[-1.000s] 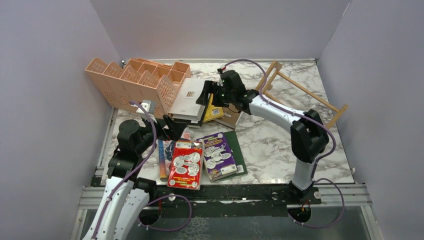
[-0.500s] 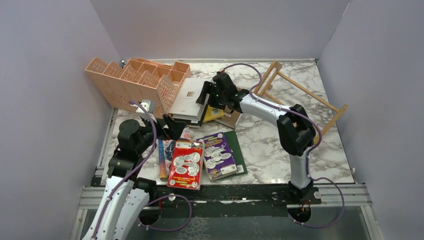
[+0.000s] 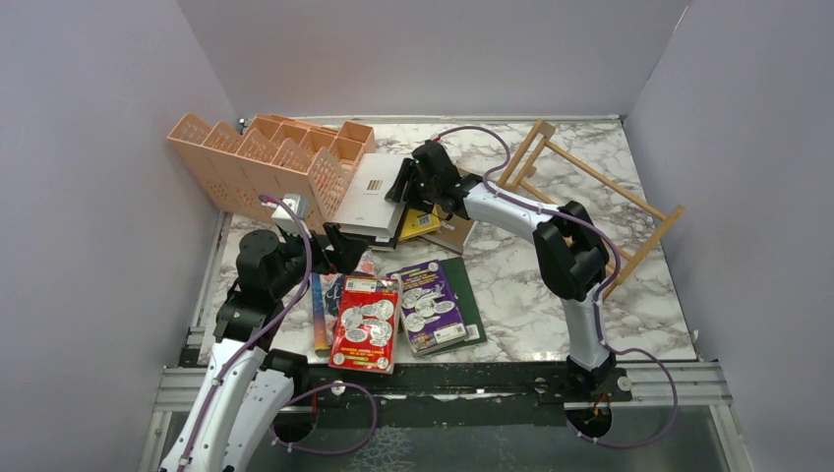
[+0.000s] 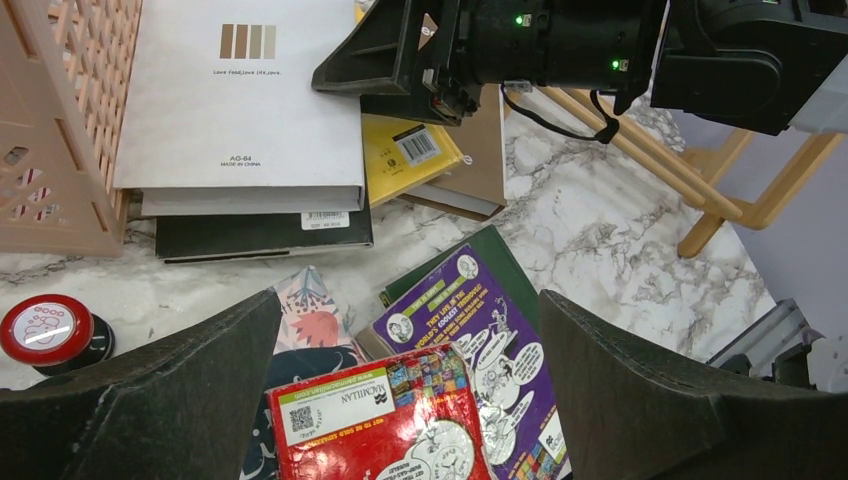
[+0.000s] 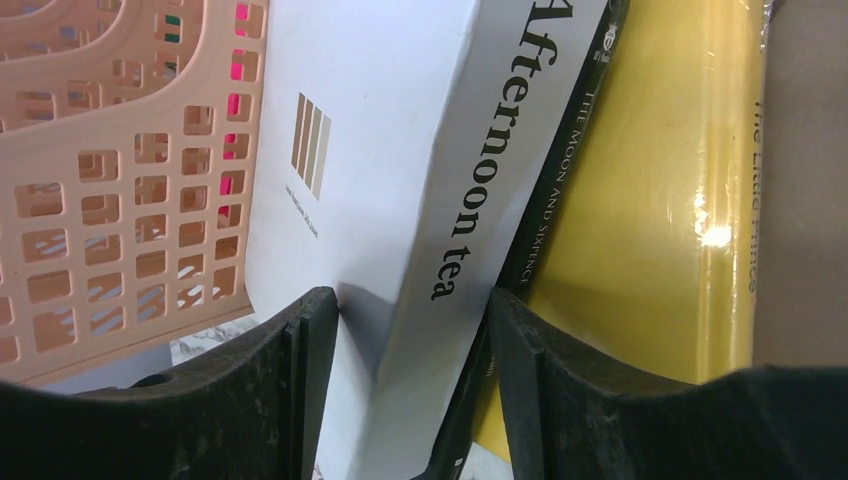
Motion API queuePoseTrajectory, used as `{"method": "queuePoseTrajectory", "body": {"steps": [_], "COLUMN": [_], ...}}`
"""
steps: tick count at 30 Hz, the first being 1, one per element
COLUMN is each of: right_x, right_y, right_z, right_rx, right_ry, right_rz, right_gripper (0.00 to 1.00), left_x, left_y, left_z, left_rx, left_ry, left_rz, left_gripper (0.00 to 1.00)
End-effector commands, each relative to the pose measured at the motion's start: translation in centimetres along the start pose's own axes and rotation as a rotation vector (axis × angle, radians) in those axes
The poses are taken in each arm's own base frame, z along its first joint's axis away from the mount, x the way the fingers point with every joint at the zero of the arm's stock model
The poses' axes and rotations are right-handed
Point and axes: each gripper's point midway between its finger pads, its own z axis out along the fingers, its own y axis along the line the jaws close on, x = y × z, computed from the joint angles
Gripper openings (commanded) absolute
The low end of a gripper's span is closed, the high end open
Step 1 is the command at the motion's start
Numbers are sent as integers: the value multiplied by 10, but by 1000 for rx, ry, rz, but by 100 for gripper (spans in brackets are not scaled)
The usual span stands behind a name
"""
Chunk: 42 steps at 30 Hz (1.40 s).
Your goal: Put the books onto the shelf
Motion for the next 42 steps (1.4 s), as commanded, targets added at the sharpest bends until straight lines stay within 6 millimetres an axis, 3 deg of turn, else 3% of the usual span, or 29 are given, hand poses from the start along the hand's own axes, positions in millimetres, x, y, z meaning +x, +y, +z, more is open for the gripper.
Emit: {"method": "queuePoseTrajectory", "body": {"steps": [1,9,18,26,36,42], "right_x": [-4,-1,2,-1,0,-11], "right_y": [19,28,56,55,58,55], "right_z": [-4,-9,-25,-31,-17,-3], "right_rx": [-75,-138,-316,-328,-345,-301], "right_ry": [-14,-7,8,-17,-8,-59], "right_rz": [21,55,151,205,248,218], "right_gripper": [60,61,66,65,67,64], "left_x": [-2,-1,-3,-3,-3,-4], "left_y": [3,5,5,6,7,8], "left_z": [0,0,-1,-1,-2,-2], "left_rx": [-15,-19,-26,-31,-40,-44], "left_ry": [-11,-6,-13,-16,-18,-21], "left_rz": [2,5,6,6,5,6], "left_gripper": [99,99,99,99,99,99]}}
